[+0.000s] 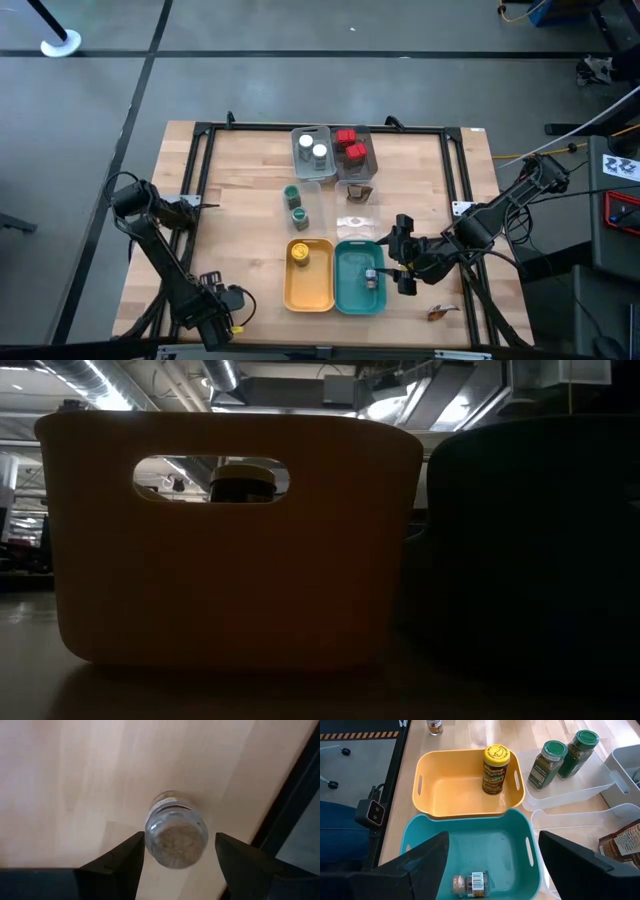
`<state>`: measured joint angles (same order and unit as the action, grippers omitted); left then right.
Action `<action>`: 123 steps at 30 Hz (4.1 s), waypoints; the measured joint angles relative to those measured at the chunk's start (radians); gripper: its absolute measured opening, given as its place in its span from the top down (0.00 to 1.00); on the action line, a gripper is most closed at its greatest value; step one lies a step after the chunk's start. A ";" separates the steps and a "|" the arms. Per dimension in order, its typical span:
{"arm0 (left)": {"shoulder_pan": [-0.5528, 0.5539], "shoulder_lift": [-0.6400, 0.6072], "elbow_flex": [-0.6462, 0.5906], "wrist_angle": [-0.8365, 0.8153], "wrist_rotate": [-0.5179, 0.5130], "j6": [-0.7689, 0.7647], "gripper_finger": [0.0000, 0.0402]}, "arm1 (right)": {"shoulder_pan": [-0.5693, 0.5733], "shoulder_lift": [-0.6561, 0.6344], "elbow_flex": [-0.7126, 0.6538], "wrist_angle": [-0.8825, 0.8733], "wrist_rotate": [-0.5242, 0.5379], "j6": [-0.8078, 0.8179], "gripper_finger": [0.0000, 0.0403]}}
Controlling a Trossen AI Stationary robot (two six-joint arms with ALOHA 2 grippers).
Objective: Sort spices by type
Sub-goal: Put the brown seasoning bottle into the blue bin
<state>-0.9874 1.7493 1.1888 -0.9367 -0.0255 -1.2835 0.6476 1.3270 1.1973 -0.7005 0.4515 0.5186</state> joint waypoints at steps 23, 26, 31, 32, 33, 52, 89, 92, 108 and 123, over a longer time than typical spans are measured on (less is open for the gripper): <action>0.050 0.000 -0.052 0.063 -0.010 0.090 0.60 | 0.000 0.000 0.000 0.001 0.001 0.000 0.24; 0.086 0.000 -0.046 0.064 -0.012 0.152 0.60 | 0.000 0.000 0.000 0.001 0.001 0.000 0.24; 0.153 -0.030 -0.022 0.064 -0.013 0.303 0.60 | 0.000 0.000 0.000 0.003 0.002 0.000 0.24; 0.168 -0.041 -0.016 0.063 -0.012 0.331 0.60 | 0.000 0.000 0.000 0.003 0.002 0.000 0.24; 0.182 -0.051 -0.010 0.063 -0.011 0.357 0.60 | 0.000 0.000 0.000 0.003 0.002 0.000 0.24; 0.493 -0.194 0.140 0.199 -0.018 0.768 0.60 | -0.060 0.157 0.000 0.383 0.100 -0.007 0.24; 0.636 -0.144 0.139 0.427 -0.006 0.845 0.59 | -0.236 0.407 0.001 0.762 -0.273 -0.116 0.24; 0.636 -0.144 0.139 0.427 -0.006 0.846 0.59 | -0.236 0.408 0.001 0.766 -0.276 -0.131 0.25; 0.629 -0.144 0.139 0.429 -0.014 0.858 0.54 | -0.236 0.407 0.000 0.752 -0.275 -0.119 0.51; 0.628 -0.151 0.140 0.421 -0.003 0.954 0.37 | -0.233 0.388 -0.001 0.621 -0.318 -0.107 0.50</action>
<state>-0.3592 1.5986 1.3285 -0.5156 -0.0288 -0.3294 0.4141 1.7150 1.1965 -0.0796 0.1333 0.4112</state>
